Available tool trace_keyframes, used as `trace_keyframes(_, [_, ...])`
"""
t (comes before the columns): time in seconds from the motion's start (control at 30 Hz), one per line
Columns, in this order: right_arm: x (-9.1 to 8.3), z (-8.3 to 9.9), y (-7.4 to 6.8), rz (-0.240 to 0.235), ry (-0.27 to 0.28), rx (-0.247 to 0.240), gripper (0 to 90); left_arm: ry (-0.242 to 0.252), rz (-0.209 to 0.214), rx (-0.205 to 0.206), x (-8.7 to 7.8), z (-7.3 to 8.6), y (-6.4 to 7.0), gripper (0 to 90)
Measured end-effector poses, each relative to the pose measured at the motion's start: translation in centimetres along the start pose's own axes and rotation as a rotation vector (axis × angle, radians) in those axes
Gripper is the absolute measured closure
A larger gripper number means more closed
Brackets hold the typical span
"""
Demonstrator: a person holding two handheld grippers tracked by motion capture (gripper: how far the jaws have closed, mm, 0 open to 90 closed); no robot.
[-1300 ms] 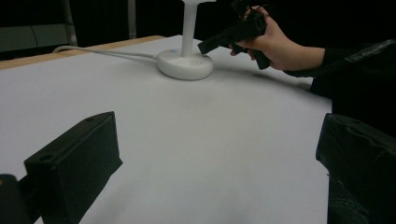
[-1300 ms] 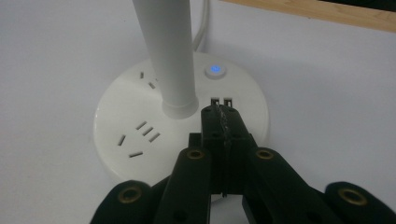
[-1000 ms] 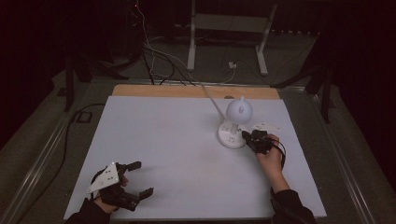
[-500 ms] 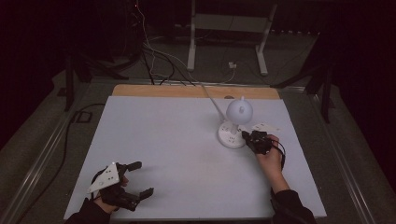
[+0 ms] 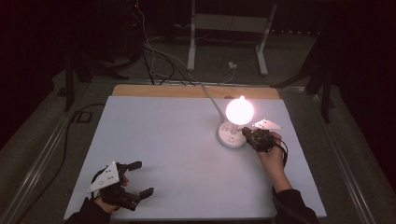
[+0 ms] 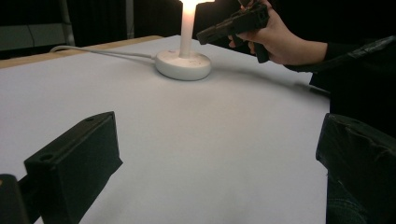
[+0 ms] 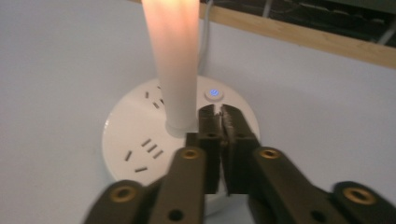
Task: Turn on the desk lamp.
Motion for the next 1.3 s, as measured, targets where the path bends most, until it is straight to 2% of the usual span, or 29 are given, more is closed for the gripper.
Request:
trace_keyframes(0.07, [-0.1,0.0,0.0,-0.005,0.001,-0.005,79.7,0.002,0.0,0.0,0.0,0.0,0.0,0.3])
trace_keyframes(0.1, [-0.2,0.0,-0.1,-0.036,0.007,-0.007,72.9,0.003,-0.001,0.0,0.0,0.0,0.0,0.3])
trace_keyframes(0.13, [-0.2,0.0,-0.1,-0.036,0.007,-0.007,72.9,0.003,-0.002,-0.001,0.0,0.0,0.0,0.3])
trace_keyframes(0.23, [-0.3,0.1,-0.1,-0.085,-0.004,0.016,62.4,0.002,-0.001,-0.001,0.0,0.0,0.0,0.3])
trace_keyframes(0.43, [-1.0,-0.1,-0.4,-0.144,0.027,0.052,32.2,0.003,0.0,-0.003,-0.1,0.0,0.0,0.3])
trace_keyframes(0.47, [-1.2,-0.2,-0.5,-0.162,0.023,0.057,24.5,0.004,-0.001,-0.005,0.0,0.0,0.0,0.3])
trace_keyframes(0.5, [-1.2,-0.2,-0.5,-0.162,0.023,0.057,24.5,0.004,0.0,-0.004,0.0,0.0,0.0,0.3])
trace_keyframes(0.57, [-1.4,-0.3,-0.6,-0.181,0.03,0.062,13.1,0.005,0.001,-0.004,-0.1,0.0,0.0,0.3])
trace_keyframes(0.67, [-1.9,-0.4,-0.6,-0.228,0.046,0.049,3.9,0.006,0.001,-0.005,-0.1,0.0,0.0,0.3])
trace_keyframes(0.73, [-2.3,-0.4,-0.8,-0.263,0.041,0.047,1.2,0.005,0.002,-0.007,0.0,0.0,-0.1,0.3])
trace_keyframes(0.77, [-2.4,-0.4,-0.7,-0.278,0.027,0.026,0.0,0.005,0.002,-0.006,0.0,0.0,-0.1,0.3])
trace_keyframes(0.8, [-2.6,-0.5,-0.8,-0.295,0.017,0.024,0.0,0.006,0.003,-0.007,0.0,0.0,0.0,0.3])
trace_keyframes(0.87, [-2.9,-0.5,-0.9,-0.293,0.003,0.007,0.0,0.006,0.003,-0.007,0.0,0.0,0.0,0.3])
trace_keyframes(0.9, [-3.1,-0.6,-1.0,-0.302,-0.023,-0.001,0.0,0.007,0.004,-0.008,0.0,0.0,0.0,0.3])
trace_keyframes(1.3, [-6.0,-0.5,-1.8,-0.317,0.03,-0.034,0.0,0.01,0.003,-0.011,-0.1,0.0,-0.1,0.3])
Point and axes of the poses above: each handheld gripper's, and its own axes: x roughly forward along the jaws, z roughly out of its underside, y roughly to its right, the point moved 3 cm from there along x, roughly forward along the jaws
